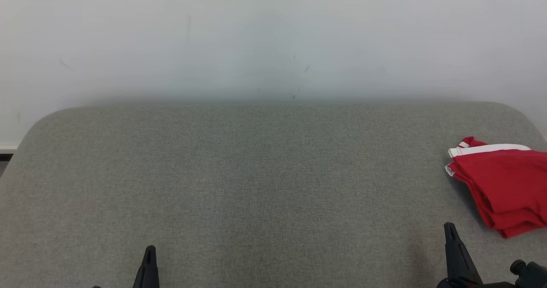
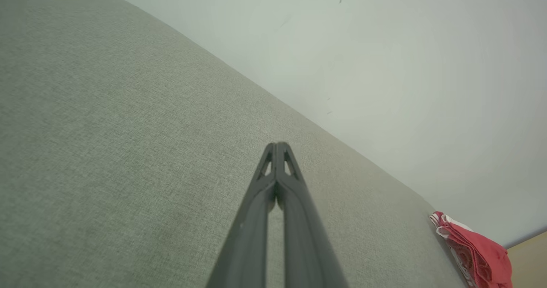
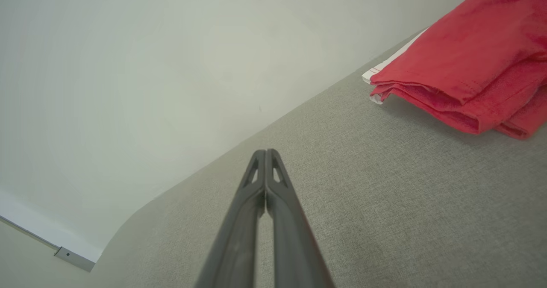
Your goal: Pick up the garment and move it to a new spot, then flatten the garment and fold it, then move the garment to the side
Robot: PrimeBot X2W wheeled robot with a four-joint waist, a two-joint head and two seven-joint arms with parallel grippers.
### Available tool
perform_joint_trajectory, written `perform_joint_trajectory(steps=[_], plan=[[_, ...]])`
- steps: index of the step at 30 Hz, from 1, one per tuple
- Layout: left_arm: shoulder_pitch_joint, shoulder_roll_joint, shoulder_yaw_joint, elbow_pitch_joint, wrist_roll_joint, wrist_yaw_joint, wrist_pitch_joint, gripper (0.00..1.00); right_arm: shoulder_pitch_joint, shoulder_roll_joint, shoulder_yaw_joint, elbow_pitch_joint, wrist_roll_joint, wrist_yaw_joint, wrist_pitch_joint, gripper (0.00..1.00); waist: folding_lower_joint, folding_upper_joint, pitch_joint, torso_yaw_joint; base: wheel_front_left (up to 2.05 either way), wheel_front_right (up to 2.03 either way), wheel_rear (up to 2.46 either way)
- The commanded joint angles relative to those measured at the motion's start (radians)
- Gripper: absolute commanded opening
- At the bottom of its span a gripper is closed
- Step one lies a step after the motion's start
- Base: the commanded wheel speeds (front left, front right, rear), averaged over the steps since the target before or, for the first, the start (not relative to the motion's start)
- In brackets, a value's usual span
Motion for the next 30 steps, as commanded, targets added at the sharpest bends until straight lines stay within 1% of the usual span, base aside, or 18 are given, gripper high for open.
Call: perform_joint_trajectory(steps=[1, 30], plan=[[-0.030, 0.005, 0.006, -0.009, -0.049, -0.003, 0.009, 0.00, -0.029, -0.010, -0.008, -0.008, 0.049, -0.001, 0.010, 0.00, 0.0000, 0.0000, 0.001, -0.001, 0.00, 0.00, 0.00], [-0.076, 0.009, 0.031, 0.013, -0.403, -0.020, 0.076, 0.00, -0.085, -0.013, -0.049, 0.036, 0.412, -0.001, 0.110, 0.00, -0.0001, 0.0000, 0.013, -0.008, 0.00, 0.00, 0.00]])
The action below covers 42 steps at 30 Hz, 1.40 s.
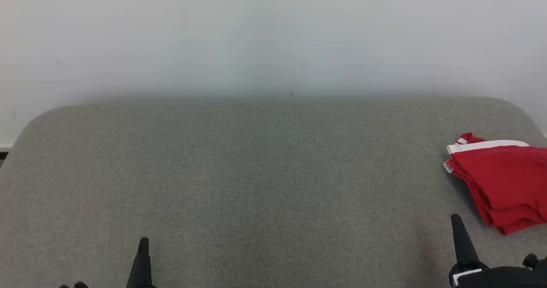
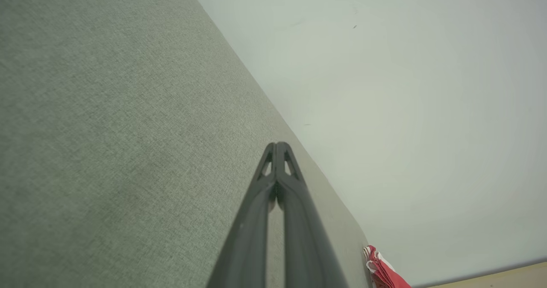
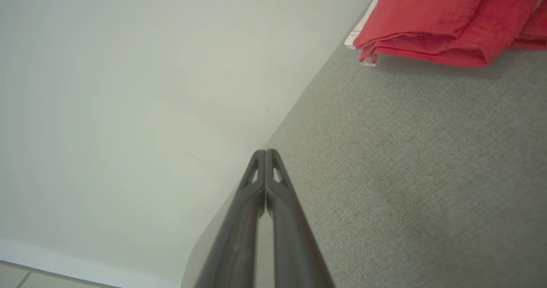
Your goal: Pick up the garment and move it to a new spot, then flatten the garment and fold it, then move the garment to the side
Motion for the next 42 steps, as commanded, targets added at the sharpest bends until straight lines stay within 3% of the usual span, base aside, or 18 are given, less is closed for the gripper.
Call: perform_joint_trajectory(steps=[1, 42], plan=[[-0.026, 0.005, 0.006, -0.006, -0.033, -0.003, 0.006, 0.00, -0.021, -0.008, -0.006, -0.005, 0.029, -0.001, 0.008, 0.00, -0.0001, 0.0000, 0.001, 0.000, 0.00, 0.00, 0.00], [-0.069, 0.005, 0.036, 0.015, -0.396, -0.020, 0.079, 0.00, -0.079, 0.001, -0.062, 0.043, 0.395, -0.002, 0.122, 0.00, -0.0001, 0.0000, 0.018, -0.012, 0.00, 0.00, 0.00]])
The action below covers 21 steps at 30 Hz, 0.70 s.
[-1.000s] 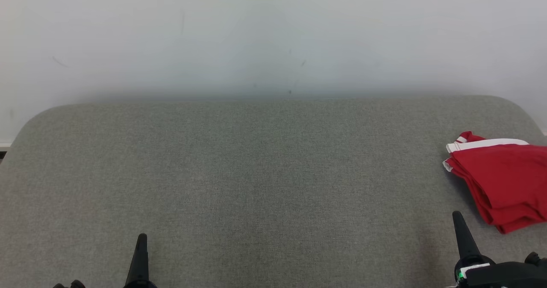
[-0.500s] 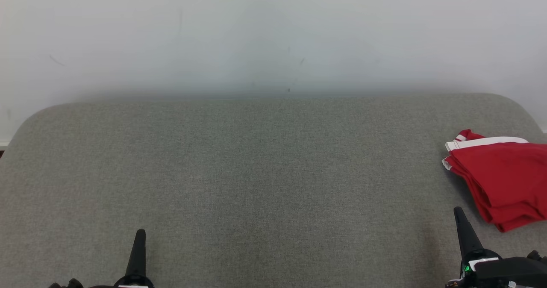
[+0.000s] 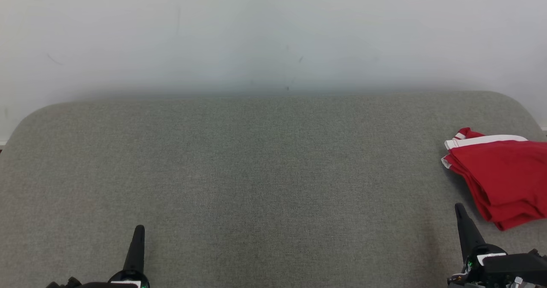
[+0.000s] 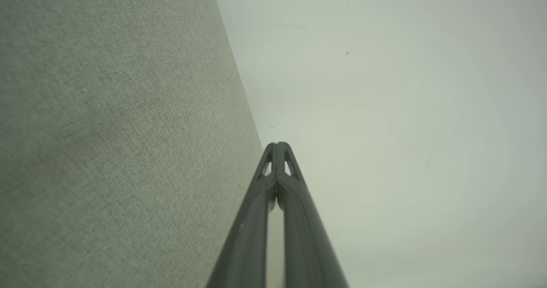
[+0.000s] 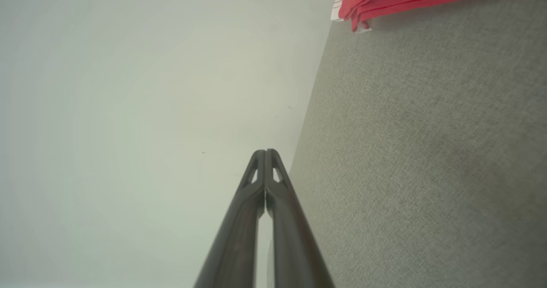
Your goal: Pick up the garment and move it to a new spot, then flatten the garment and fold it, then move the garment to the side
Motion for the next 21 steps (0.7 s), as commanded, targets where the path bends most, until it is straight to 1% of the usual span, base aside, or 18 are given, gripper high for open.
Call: perform_joint_trajectory(steps=[1, 16, 21], plan=[[-0.015, 0.004, 0.006, 0.000, -0.029, -0.003, 0.005, 0.00, -0.013, -0.001, -0.006, 0.001, 0.025, -0.002, 0.009, 0.00, -0.0001, -0.0001, 0.001, -0.001, 0.00, 0.00, 0.00], [-0.030, 0.003, 0.016, 0.007, -0.144, -0.011, 0.029, 0.00, -0.032, 0.005, -0.026, 0.016, 0.139, -0.002, 0.048, 0.00, -0.0001, -0.0001, 0.008, -0.005, 0.00, 0.00, 0.00], [-0.033, 0.002, 0.018, 0.008, -0.167, -0.013, 0.035, 0.00, -0.036, 0.006, -0.031, 0.020, 0.164, -0.002, 0.057, 0.00, -0.0001, -0.0001, 0.009, -0.006, 0.00, 0.00, 0.00]])
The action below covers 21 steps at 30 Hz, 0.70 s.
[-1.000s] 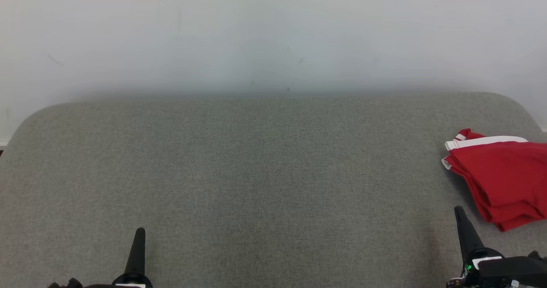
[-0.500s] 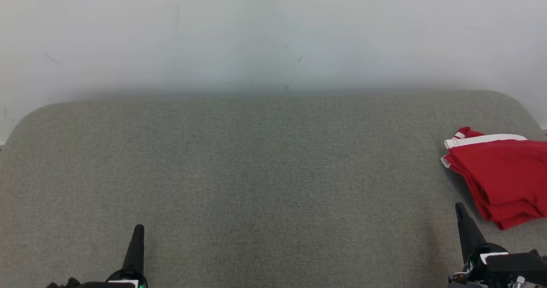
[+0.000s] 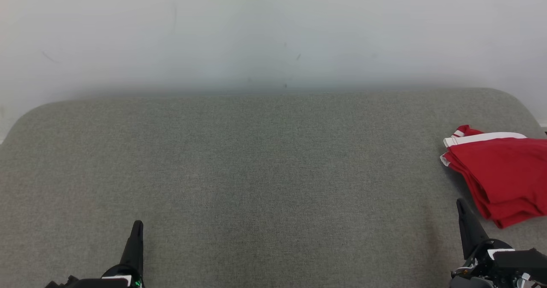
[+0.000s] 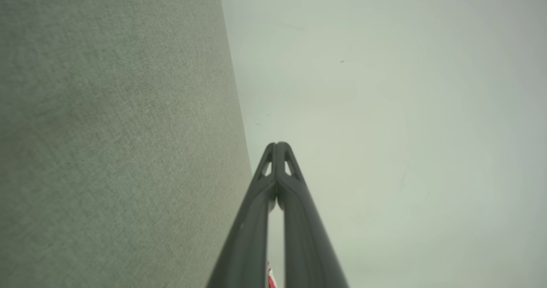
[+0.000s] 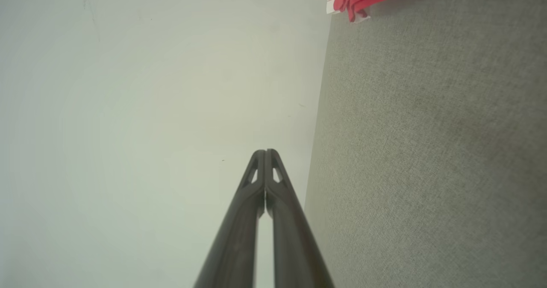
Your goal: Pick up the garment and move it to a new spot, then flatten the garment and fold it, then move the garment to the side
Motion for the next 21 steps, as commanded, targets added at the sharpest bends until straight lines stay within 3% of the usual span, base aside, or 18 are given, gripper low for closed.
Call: perform_joint_trajectory(steps=[1, 21], plan=[[-0.013, 0.002, 0.004, 0.002, -0.019, -0.010, 0.006, 0.00, -0.010, 0.003, -0.005, 0.002, 0.017, -0.002, 0.009, 0.00, 0.0001, -0.0001, 0.000, 0.000, 0.00, 0.00, 0.00], [-0.014, -0.001, 0.008, 0.003, -0.034, -0.008, 0.013, 0.00, -0.013, 0.009, -0.015, 0.005, 0.025, -0.002, 0.019, 0.00, 0.0001, -0.0001, 0.002, -0.001, 0.00, 0.00, 0.00]])
